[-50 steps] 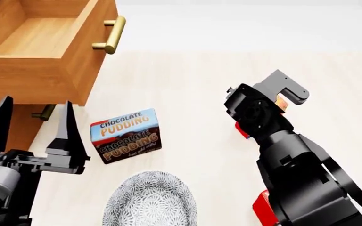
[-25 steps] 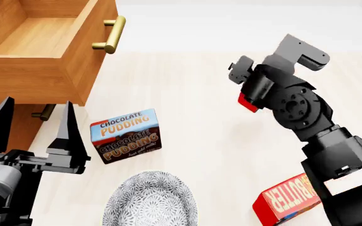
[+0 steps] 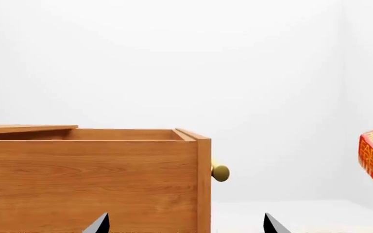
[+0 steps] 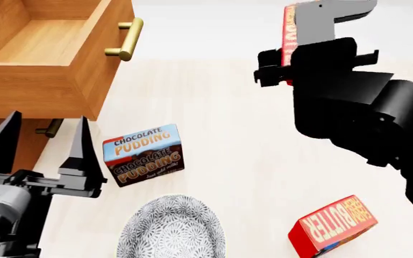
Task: Put the butter at the front in the top drawer of the cabinet and close it.
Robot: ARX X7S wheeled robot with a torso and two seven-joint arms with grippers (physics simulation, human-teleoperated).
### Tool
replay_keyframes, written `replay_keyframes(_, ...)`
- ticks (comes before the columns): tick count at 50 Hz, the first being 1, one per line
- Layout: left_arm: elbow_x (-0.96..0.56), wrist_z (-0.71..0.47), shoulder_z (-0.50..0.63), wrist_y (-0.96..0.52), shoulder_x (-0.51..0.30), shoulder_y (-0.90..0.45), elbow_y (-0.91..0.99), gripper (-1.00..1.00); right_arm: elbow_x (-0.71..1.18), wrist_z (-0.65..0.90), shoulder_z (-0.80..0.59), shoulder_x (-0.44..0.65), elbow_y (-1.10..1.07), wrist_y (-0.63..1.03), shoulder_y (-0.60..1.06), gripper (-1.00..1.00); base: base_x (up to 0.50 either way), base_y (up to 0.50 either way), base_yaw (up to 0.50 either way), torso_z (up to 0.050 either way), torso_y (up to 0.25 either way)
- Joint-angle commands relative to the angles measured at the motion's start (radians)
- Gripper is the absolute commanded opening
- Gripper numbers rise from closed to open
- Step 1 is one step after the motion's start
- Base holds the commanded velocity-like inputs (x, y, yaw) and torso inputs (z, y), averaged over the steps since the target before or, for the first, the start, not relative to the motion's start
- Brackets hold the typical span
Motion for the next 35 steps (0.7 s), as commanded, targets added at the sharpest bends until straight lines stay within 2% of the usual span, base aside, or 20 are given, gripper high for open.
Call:
replay_keyframes(1, 0.004, -0.005, 0.015, -0.005, -0.001, -0.006, -0.011, 1.0, -0.351, -0.011, -0.211, 0.106, -0.245, 0.098, 0.066, -1.0, 0.0, 0.0, 0.0, 0.0, 0.02)
replay_keyframes(10, 0.002, -0.011, 0.022, -0.015, -0.004, -0.005, -0.004, 1.0, -0.627, 0.126, -0.397, 0.161, -0.361, 0.182, 0.071, -1.0, 0.0, 0.0, 0.0, 0.0, 0.0)
replay_keyframes(21, 0.001, -0.017, 0.033, -0.023, -0.008, -0.007, 0.002, 1.0, -0.852, 0.271, -0.6, 0.143, -0.413, 0.359, 0.065, -1.0, 0.0, 0.0, 0.0, 0.0, 0.001)
replay_keyframes(35, -0.02, -0.014, 0.046, -0.037, -0.011, -0.013, -0.013, 1.0, -1.123, 0.401, -0.83, 0.158, -0.339, 0.362, 0.029, -1.0, 0.0, 0.0, 0.0, 0.0, 0.001)
